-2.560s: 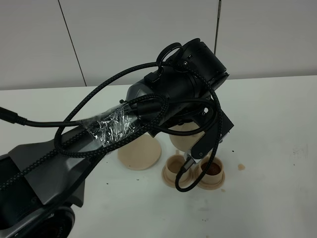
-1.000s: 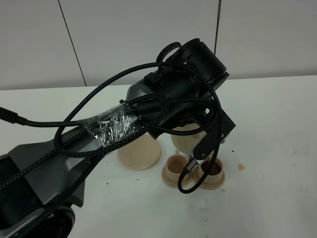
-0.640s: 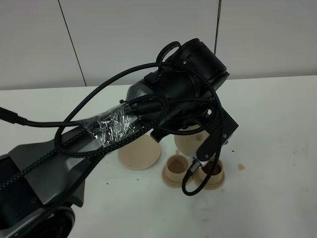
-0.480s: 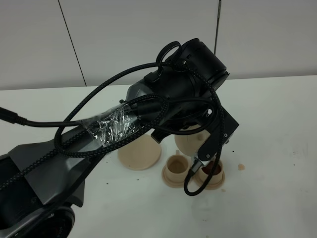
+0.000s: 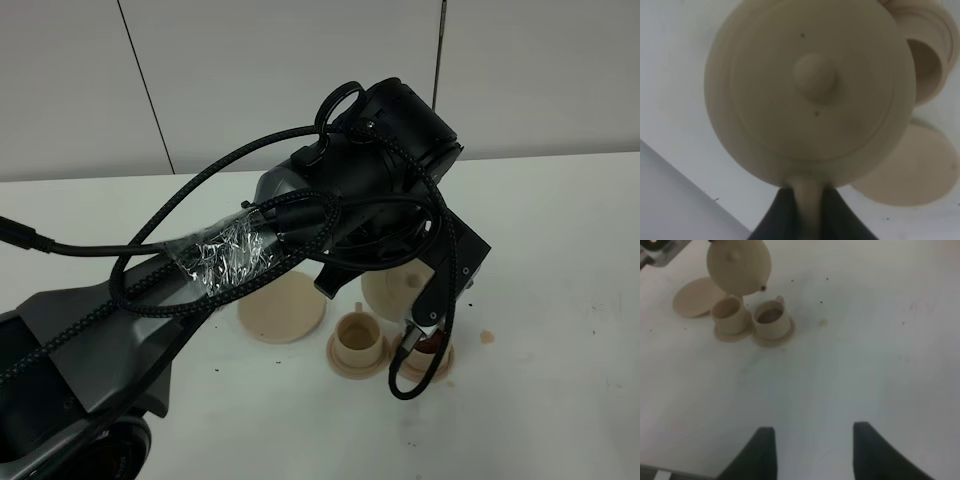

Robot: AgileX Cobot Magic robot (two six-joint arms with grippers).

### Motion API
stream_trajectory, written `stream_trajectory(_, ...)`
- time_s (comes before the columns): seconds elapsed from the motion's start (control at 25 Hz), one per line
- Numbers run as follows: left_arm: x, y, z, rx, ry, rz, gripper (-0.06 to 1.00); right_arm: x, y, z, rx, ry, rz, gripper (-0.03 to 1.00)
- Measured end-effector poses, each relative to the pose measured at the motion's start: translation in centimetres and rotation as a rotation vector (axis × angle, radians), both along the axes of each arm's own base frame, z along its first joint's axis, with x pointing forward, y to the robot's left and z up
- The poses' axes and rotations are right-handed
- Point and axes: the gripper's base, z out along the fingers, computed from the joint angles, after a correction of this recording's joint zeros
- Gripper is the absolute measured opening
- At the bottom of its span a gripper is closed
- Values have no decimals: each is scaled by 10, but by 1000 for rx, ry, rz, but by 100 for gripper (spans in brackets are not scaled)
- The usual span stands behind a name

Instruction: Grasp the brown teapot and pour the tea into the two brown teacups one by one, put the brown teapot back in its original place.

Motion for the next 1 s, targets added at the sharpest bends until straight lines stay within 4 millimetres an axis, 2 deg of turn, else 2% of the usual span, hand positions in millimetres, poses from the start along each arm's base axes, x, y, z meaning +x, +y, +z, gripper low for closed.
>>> stream_trajectory(1.0, 8, 10, -3, -102, 56, 128, 17, 0, 0, 0, 0, 0, 0, 35)
